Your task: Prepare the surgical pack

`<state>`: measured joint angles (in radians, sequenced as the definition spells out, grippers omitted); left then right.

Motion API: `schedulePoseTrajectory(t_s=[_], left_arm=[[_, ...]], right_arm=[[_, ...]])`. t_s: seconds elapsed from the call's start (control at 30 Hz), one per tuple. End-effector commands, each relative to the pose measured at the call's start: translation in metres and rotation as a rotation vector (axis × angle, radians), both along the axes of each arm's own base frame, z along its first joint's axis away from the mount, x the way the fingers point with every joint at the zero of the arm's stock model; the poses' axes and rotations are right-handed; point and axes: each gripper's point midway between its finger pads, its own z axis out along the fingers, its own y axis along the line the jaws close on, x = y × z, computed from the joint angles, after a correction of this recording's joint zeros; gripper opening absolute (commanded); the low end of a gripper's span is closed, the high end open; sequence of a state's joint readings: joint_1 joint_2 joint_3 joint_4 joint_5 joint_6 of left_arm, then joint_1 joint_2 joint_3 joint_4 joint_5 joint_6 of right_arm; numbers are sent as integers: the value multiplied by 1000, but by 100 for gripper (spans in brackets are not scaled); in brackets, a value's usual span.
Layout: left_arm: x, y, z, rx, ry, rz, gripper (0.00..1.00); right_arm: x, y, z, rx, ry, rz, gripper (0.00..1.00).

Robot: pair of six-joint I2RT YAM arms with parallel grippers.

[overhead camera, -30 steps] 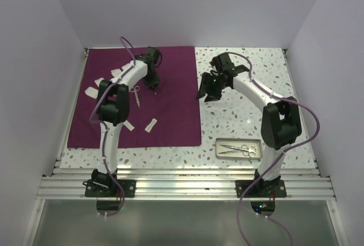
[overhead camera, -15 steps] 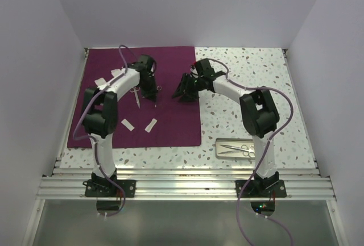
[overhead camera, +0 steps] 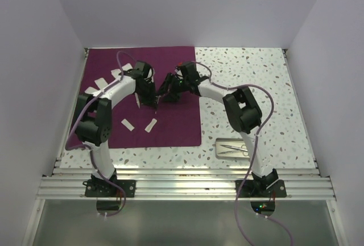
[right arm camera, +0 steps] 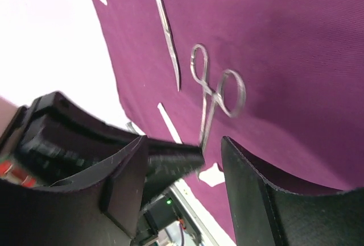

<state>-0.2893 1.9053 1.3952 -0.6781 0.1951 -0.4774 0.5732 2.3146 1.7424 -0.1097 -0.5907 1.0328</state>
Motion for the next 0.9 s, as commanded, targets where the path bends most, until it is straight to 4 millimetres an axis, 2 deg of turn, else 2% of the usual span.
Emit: schedulePoseTrajectory(t_s=[0.0,0.23,0.3,0.37,0.43,0.47,0.5,0.53,0.6,0.63,0.7,0.73,0.8,0.83,0.87], left_arm=[[3,-10,31,-71,-103,-47,0],[-9,-10,33,-93,-107,-62,0],[-13,-12,35,-106,-108,-74,0],[-15,-13,39,-112,-121,-87,0],[-17,-15,41,-130,-123,-107,0],[-17,-16,43,-136,-125,-113,1],[-18,-16,44,-140,-128,-113,10],[-17,-14,46,-140,-133,-104,29],[-13,-8,54,-131,-162,-84,42],[-9,-1,56,-129,-171,-65,48],[-5,11,56,-104,-174,-33,51],[-1,21,55,-93,-176,-11,51],[4,36,49,-47,-174,32,51],[7,46,46,-25,-167,68,51],[11,60,42,32,-169,115,51]], right_arm=[[-2,28,12,72,-8,22,57],[-13,46,2,80,15,31,52],[-16,47,1,80,27,25,44],[-15,46,5,104,25,7,24],[-19,44,11,112,32,0,0],[-21,41,13,109,32,-7,0],[-18,34,15,99,31,-28,0],[-25,22,24,85,28,-46,0],[-20,-8,22,30,47,-132,0],[-28,-37,25,-15,88,-185,0],[-33,-74,25,-100,127,-292,0],[-56,-102,27,-170,184,-336,0],[-61,-148,32,-258,191,-470,0],[-89,-177,14,-363,295,-522,0],[-94,-201,37,-358,270,-599,0]])
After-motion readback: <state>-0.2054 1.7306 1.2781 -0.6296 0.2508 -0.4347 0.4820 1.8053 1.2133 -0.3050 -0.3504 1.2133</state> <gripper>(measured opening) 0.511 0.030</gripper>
